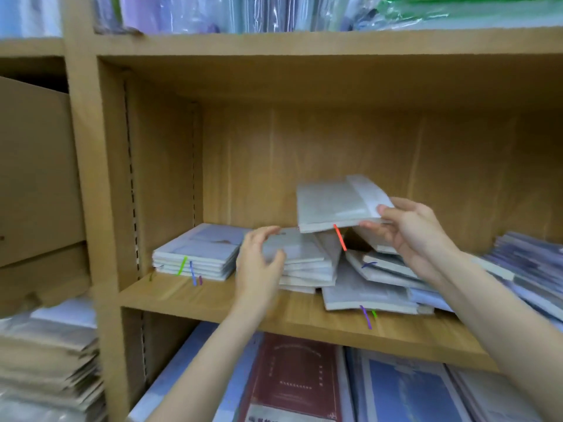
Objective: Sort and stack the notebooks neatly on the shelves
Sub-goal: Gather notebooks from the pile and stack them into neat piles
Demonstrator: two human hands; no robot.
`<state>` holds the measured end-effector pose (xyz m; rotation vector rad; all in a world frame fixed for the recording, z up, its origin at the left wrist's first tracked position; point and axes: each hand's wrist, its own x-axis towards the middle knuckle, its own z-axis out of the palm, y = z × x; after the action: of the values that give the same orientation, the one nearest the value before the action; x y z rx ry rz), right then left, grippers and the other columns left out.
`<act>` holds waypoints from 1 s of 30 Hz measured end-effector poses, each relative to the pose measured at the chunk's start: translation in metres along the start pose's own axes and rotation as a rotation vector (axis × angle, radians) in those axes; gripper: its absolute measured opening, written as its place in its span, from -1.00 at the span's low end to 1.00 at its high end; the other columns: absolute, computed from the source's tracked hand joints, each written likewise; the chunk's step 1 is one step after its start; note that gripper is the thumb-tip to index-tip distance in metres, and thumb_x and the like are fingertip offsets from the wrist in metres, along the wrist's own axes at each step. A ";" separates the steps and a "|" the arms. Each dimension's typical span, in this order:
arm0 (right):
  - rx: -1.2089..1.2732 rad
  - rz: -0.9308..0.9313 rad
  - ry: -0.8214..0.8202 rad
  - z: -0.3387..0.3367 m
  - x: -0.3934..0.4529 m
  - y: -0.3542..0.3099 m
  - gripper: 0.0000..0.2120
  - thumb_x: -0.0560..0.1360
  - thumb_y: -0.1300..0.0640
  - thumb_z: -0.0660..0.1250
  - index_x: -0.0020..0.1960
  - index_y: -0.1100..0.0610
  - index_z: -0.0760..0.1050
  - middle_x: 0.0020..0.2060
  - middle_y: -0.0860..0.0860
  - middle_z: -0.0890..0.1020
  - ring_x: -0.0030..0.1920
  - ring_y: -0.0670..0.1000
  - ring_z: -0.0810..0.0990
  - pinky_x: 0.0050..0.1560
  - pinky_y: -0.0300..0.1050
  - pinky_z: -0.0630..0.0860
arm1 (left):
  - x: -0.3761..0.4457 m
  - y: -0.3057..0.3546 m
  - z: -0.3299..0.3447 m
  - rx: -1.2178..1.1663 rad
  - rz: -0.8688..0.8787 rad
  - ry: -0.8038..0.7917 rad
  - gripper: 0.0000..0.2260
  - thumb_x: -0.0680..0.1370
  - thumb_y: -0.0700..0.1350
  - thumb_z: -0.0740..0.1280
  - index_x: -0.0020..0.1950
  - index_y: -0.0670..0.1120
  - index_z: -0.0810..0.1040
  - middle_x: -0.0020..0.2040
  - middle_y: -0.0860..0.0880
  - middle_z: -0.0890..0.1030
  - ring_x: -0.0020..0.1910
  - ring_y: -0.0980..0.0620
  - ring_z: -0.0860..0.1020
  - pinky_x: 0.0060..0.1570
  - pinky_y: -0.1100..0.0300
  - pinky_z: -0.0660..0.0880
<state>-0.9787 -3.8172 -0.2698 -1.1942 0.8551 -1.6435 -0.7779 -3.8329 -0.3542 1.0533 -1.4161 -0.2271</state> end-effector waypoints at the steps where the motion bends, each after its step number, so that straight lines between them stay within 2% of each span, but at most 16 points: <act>1: 0.030 0.013 -0.002 0.011 -0.001 0.004 -0.81 0.56 0.41 0.15 0.16 0.33 0.26 -0.03 0.22 0.54 -0.42 0.03 0.65 -0.28 -0.26 0.61 | -0.003 -0.014 -0.010 0.064 -0.076 -0.011 -0.68 0.50 -0.29 0.30 0.24 -0.09 0.47 0.14 0.00 0.42 0.15 0.07 0.41 0.09 0.30 0.33; 3: 0.076 0.051 -0.007 0.027 0.002 0.017 -0.82 0.56 0.43 0.13 0.13 0.30 0.25 -0.10 0.17 0.53 -0.35 0.09 0.64 -0.28 -0.26 0.61 | -0.008 -0.038 -0.024 0.064 -0.200 -0.082 -0.63 0.49 -0.28 0.32 0.29 -0.09 0.43 0.20 -0.06 0.45 0.18 0.02 0.46 0.10 0.31 0.35; 5: 0.077 0.114 -0.018 0.038 0.009 0.036 -0.70 0.55 0.42 0.15 0.27 0.41 0.22 0.09 0.25 0.52 -0.28 0.14 0.66 -0.27 -0.21 0.63 | -0.012 -0.050 -0.031 0.011 -0.224 -0.166 -0.61 0.49 -0.31 0.33 0.29 -0.09 0.43 0.19 -0.09 0.51 0.08 0.06 0.53 0.03 0.39 0.42; 7: 0.083 0.178 0.023 0.044 0.014 0.053 -0.66 0.55 0.42 0.15 0.31 0.36 0.20 0.20 0.21 0.41 -0.30 0.13 0.67 -0.26 -0.14 0.64 | -0.011 -0.051 -0.036 -0.039 -0.234 -0.207 -0.58 0.49 -0.36 0.30 0.32 -0.12 0.41 0.16 -0.08 0.52 -0.04 0.16 0.54 -0.09 0.51 0.42; 8: 0.085 0.203 0.039 0.045 0.016 0.061 -0.68 0.55 0.43 0.15 0.28 0.32 0.21 0.19 0.20 0.37 -0.33 0.11 0.67 -0.27 -0.14 0.64 | -0.010 -0.051 -0.038 -0.098 -0.251 -0.221 -0.57 0.49 -0.39 0.28 0.33 -0.12 0.38 0.16 -0.05 0.52 -0.05 0.19 0.54 -0.09 0.51 0.43; 10: 0.090 0.250 0.048 0.046 0.017 0.072 -0.63 0.55 0.44 0.14 0.33 0.40 0.20 0.25 0.23 0.36 -0.35 0.10 0.67 -0.34 -0.18 0.62 | -0.009 -0.051 -0.043 -0.235 -0.305 -0.255 -0.56 0.49 -0.46 0.23 0.31 -0.11 0.35 0.13 0.01 0.52 -0.04 0.17 0.55 -0.04 0.43 0.48; 12: 0.097 0.279 0.045 0.045 0.016 0.078 -0.57 0.55 0.45 0.13 0.39 0.45 0.15 0.32 0.27 0.36 -0.28 0.13 0.66 -0.37 -0.20 0.61 | -0.007 -0.053 -0.049 -0.338 -0.353 -0.266 -0.56 0.50 -0.48 0.22 0.30 -0.12 0.37 0.14 -0.04 0.54 0.03 0.10 0.57 0.03 0.33 0.51; 15: 0.133 0.298 0.076 0.044 0.016 0.081 -0.59 0.53 0.47 0.13 0.36 0.47 0.18 0.32 0.30 0.35 -0.18 0.18 0.62 -0.36 -0.18 0.62 | -0.007 -0.056 -0.056 -0.444 -0.428 -0.252 -0.60 0.51 -0.45 0.22 0.28 -0.12 0.42 0.09 -0.06 0.60 0.02 0.11 0.61 0.01 0.34 0.53; 17: 0.141 0.296 0.085 0.044 0.015 0.081 -0.60 0.53 0.47 0.14 0.36 0.46 0.19 0.32 0.28 0.35 -0.17 0.18 0.61 -0.33 -0.16 0.63 | -0.008 -0.054 -0.059 -0.506 -0.459 -0.254 -0.61 0.51 -0.45 0.23 0.25 -0.10 0.44 0.02 -0.02 0.62 -0.02 0.16 0.62 -0.02 0.36 0.53; 22: 0.135 0.338 0.048 0.041 0.011 0.075 -0.65 0.55 0.45 0.13 0.33 0.44 0.22 0.29 0.32 0.38 -0.16 0.18 0.63 -0.32 -0.16 0.63 | -0.010 -0.047 -0.058 -0.599 -0.507 -0.246 -0.56 0.50 -0.47 0.22 0.31 -0.12 0.41 0.02 0.00 0.61 0.03 0.10 0.61 0.05 0.30 0.53; 27: 0.161 0.329 0.060 0.039 0.006 0.066 -0.92 0.54 0.48 0.12 -0.02 0.37 0.34 0.24 0.31 0.37 -0.14 0.21 0.58 -0.25 -0.10 0.63 | -0.010 -0.040 -0.055 -0.626 -0.525 -0.232 -0.59 0.53 -0.49 0.13 0.31 -0.20 0.42 -0.08 0.08 0.62 0.00 0.11 0.59 0.13 0.23 0.48; 28: 0.159 0.331 0.063 0.038 0.006 0.066 -0.91 0.54 0.48 0.12 -0.02 0.37 0.34 0.25 0.32 0.37 -0.15 0.21 0.59 -0.25 -0.10 0.63 | -0.009 -0.038 -0.055 -0.613 -0.520 -0.235 -0.60 0.53 -0.48 0.12 0.31 -0.22 0.43 -0.08 0.10 0.61 0.00 0.11 0.59 0.14 0.23 0.47; 30: 0.145 0.337 0.074 0.035 0.007 0.067 -0.80 0.53 0.48 0.12 0.15 0.41 0.31 0.28 0.32 0.34 -0.16 0.21 0.61 -0.28 -0.10 0.64 | -0.009 -0.037 -0.054 -0.557 -0.513 -0.241 -0.61 0.54 -0.46 0.12 0.32 -0.23 0.43 -0.07 0.11 0.60 0.04 0.11 0.57 0.19 0.21 0.46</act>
<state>-0.9281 -3.8480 -0.3172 -0.8425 0.9118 -1.4521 -0.7163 -3.8227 -0.3765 0.9158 -1.1602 -1.0867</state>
